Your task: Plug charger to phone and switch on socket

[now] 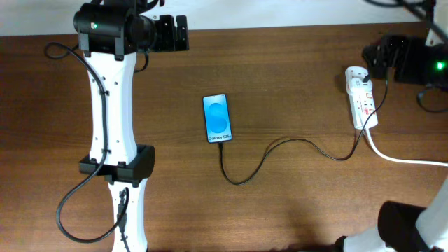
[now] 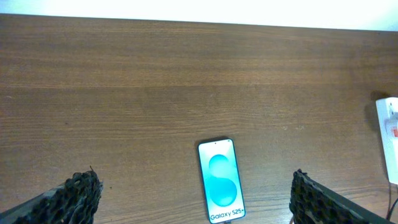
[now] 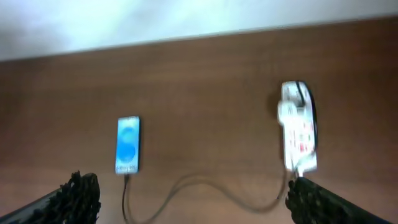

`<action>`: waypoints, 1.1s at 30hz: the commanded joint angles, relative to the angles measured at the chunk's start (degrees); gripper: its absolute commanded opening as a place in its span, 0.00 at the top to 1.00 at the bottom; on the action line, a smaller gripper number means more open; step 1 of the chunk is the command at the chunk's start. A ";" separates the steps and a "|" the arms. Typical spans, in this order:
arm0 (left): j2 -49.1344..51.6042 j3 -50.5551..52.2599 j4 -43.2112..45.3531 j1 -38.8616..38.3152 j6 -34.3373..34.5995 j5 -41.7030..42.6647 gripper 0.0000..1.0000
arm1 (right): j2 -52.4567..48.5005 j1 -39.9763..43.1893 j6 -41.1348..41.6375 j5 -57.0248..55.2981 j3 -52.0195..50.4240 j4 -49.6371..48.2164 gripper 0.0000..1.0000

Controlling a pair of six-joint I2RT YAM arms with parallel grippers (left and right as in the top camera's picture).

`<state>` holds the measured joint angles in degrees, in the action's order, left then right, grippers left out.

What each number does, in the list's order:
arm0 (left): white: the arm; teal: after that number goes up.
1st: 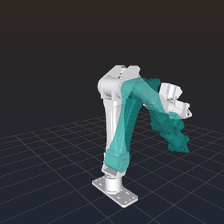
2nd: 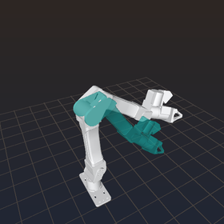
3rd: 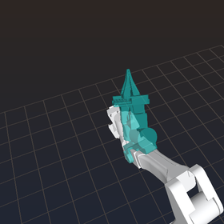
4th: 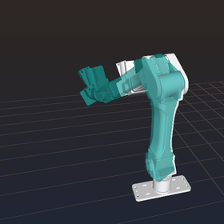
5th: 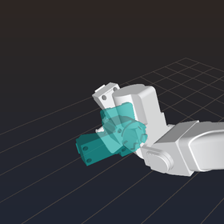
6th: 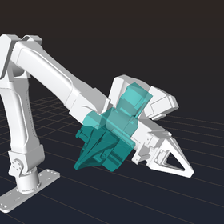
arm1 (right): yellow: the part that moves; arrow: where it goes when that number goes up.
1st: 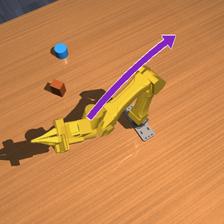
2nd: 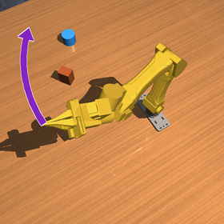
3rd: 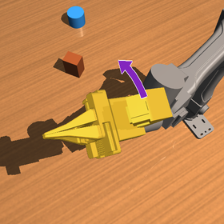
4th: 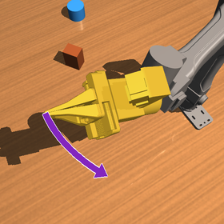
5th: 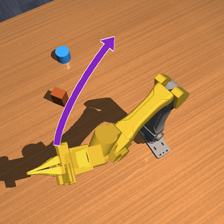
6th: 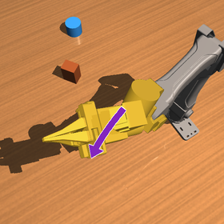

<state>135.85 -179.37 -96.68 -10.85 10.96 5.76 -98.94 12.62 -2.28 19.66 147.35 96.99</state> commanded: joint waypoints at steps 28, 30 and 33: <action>-0.87 -0.09 -0.02 0.09 -0.31 0.42 0.01 | 62.10 -7.63 2.91 -13.64 -126.20 -95.21 0.01; -0.87 -0.09 -0.02 0.09 -0.31 0.42 0.01 | 68.00 -10.75 2.91 -18.71 -133.22 -102.79 0.02; -0.87 -0.09 -0.02 0.09 -0.31 0.44 0.01 | 77.81 -12.98 2.93 -18.67 -143.34 -110.62 0.02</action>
<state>135.85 -179.37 -96.66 -10.85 10.96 5.80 -26.79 1.37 1.06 3.44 9.78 -11.09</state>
